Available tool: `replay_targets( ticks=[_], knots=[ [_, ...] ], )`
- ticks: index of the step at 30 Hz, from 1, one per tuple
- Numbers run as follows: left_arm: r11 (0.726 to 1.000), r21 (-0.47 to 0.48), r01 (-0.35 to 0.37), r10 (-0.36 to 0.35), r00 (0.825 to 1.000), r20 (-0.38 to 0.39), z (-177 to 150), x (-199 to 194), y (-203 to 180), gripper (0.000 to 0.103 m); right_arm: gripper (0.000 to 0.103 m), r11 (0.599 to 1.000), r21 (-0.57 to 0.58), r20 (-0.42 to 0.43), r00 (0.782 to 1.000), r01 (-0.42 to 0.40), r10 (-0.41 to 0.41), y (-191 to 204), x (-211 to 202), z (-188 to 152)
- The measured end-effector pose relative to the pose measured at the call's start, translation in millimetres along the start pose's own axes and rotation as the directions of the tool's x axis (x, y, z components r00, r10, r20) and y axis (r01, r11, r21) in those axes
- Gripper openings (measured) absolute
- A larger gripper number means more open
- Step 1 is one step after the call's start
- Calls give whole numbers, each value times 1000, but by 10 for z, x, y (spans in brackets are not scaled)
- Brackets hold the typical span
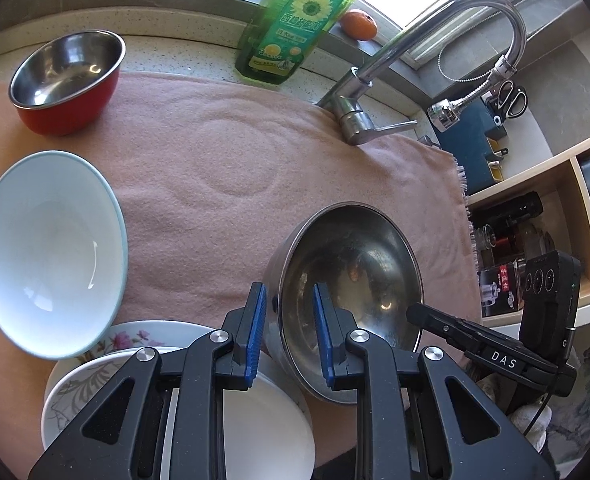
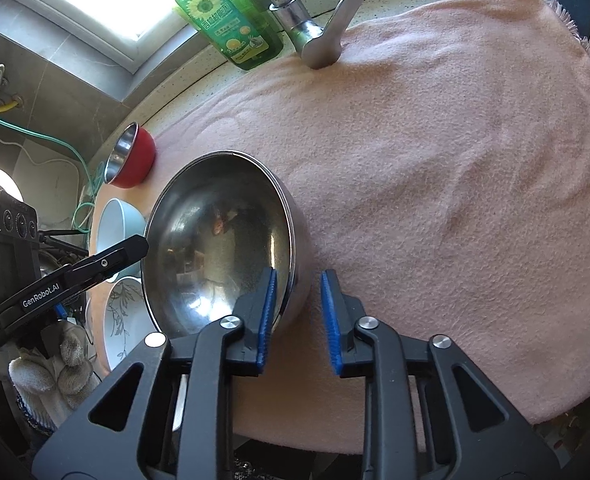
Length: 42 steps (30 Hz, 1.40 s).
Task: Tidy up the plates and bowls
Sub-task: 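Lower the steel bowl onto the towel and open the right gripper, then move the right gripper to the rim of the red steel bowl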
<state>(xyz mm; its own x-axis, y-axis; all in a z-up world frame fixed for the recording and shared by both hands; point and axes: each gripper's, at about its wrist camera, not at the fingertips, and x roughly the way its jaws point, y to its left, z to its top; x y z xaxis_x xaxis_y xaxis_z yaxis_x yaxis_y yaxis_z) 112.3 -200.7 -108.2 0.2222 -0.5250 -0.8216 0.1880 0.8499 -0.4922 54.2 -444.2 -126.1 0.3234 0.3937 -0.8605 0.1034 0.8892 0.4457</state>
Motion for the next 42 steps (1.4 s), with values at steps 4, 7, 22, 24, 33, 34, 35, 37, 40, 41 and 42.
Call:
replay_targets(
  ticks=[4,7,22,24,33,34,35,37,40,41,42],
  knots=[
    [1000,-9,3,-2,1000,12,0,-55,32,22,53,1000,12,36,999,6,-6,-39,-93,-4],
    [1000,-19,9,-8,1000,27,1,-124,61,23,68,1000,29,60,998,-5,3,-81,-176,4],
    [987,-138,-80,97,988,122,-293,-688,459,67,89,999,-10,136,990,-41,42,13,-472,6],
    [980,-171,-98,125,980,152,-363,-797,546,67,89,999,-38,139,990,-31,36,87,-493,5],
    [949,-256,-185,243,945,220,-541,-1228,842,67,89,988,-156,143,989,-8,31,558,-541,55],
    [947,-258,-193,253,941,224,-543,-1267,868,67,89,986,-164,142,989,-12,35,620,-535,64],
    [945,-259,-199,260,938,228,-542,-1308,899,67,89,985,-172,140,989,-15,40,687,-526,76],
    [944,-264,-198,263,935,237,-531,-1377,967,67,89,982,-187,136,990,-16,42,828,-498,99],
    [946,-254,-202,265,933,245,-485,-1454,1064,67,89,975,-220,136,990,-14,45,1083,-456,132],
    [947,-248,-203,264,932,247,-462,-1477,1104,67,90,974,-226,136,990,-8,40,1175,-438,149],
    [949,-241,-205,264,933,246,-433,-1489,1140,67,90,973,-232,136,990,-6,38,1265,-418,170]
  ],
)
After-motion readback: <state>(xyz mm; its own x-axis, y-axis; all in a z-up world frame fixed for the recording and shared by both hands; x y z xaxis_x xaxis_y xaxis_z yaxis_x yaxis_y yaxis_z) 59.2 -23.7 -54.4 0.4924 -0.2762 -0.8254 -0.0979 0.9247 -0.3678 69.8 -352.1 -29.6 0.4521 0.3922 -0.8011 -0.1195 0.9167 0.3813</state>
